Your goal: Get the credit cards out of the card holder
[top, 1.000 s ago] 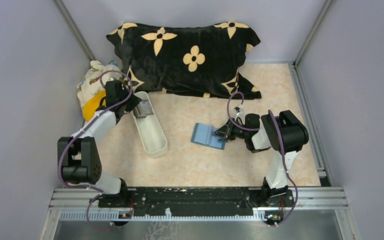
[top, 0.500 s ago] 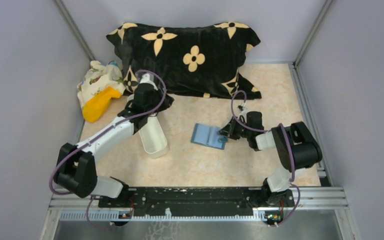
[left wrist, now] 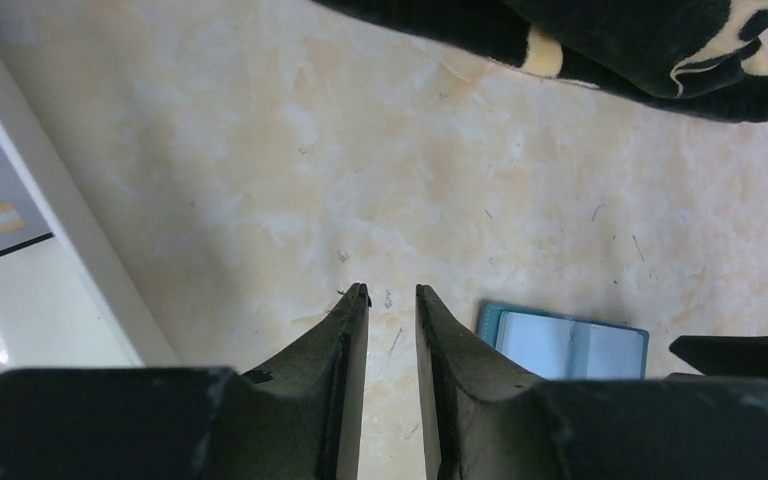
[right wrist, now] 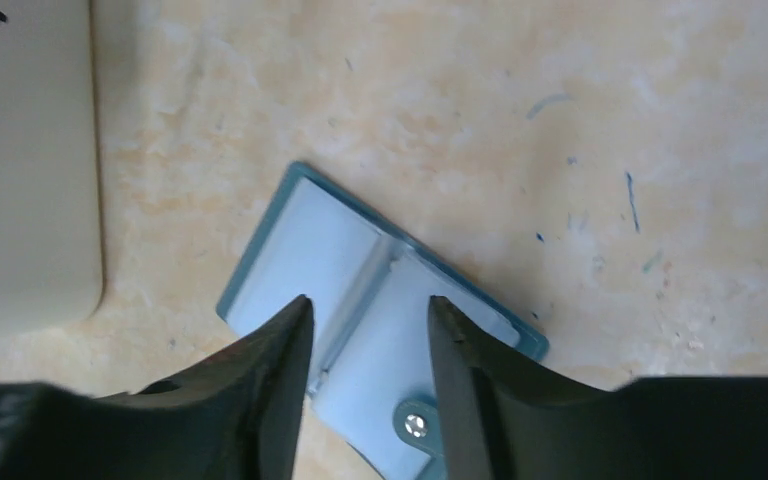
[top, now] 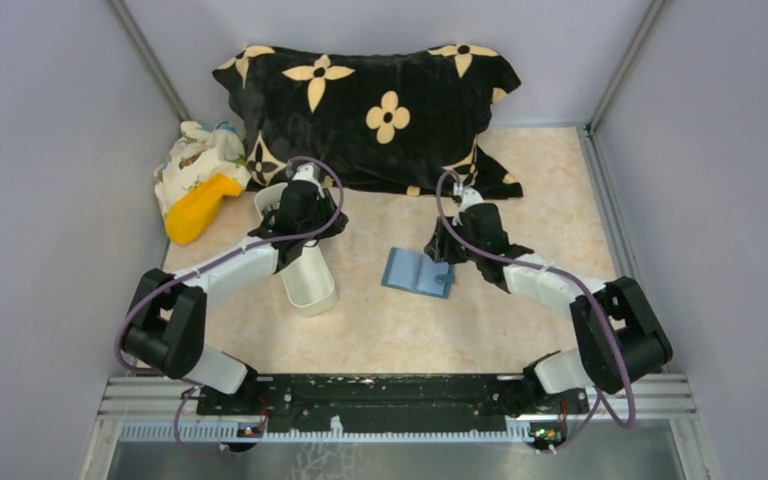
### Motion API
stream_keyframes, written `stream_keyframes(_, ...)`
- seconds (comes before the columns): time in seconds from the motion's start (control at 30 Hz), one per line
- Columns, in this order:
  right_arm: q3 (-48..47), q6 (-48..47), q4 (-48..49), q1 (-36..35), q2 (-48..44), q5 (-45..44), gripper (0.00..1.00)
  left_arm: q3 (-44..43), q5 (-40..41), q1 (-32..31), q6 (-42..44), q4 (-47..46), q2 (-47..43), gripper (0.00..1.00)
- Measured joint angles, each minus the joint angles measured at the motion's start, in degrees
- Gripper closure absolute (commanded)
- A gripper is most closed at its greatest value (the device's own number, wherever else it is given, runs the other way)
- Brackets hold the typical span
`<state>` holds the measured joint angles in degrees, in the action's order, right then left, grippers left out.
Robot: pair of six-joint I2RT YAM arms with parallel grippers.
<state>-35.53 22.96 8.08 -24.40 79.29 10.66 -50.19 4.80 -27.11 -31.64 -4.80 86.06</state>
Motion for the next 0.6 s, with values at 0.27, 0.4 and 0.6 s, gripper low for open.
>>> stream_keyframes(0.27,-9.29,-4.07,-4.22,-9.57,6.73,-8.72,0.29,2.54,3.32,0.24,0.42,-1.18,-3.96,0.69)
stream_keyframes(0.4,-11.67,-4.85,-7.3,-12.76,11.82,-11.65,0.13,3.02,4.04,0.24,0.37,-1.73,-4.55,0.69)
stream_keyframes(0.6,-17.73,-4.9,-12.28,-17.94,17.77,-18.67,0.12,3.32,4.24,0.26,0.17,-1.7,-4.48,0.7)
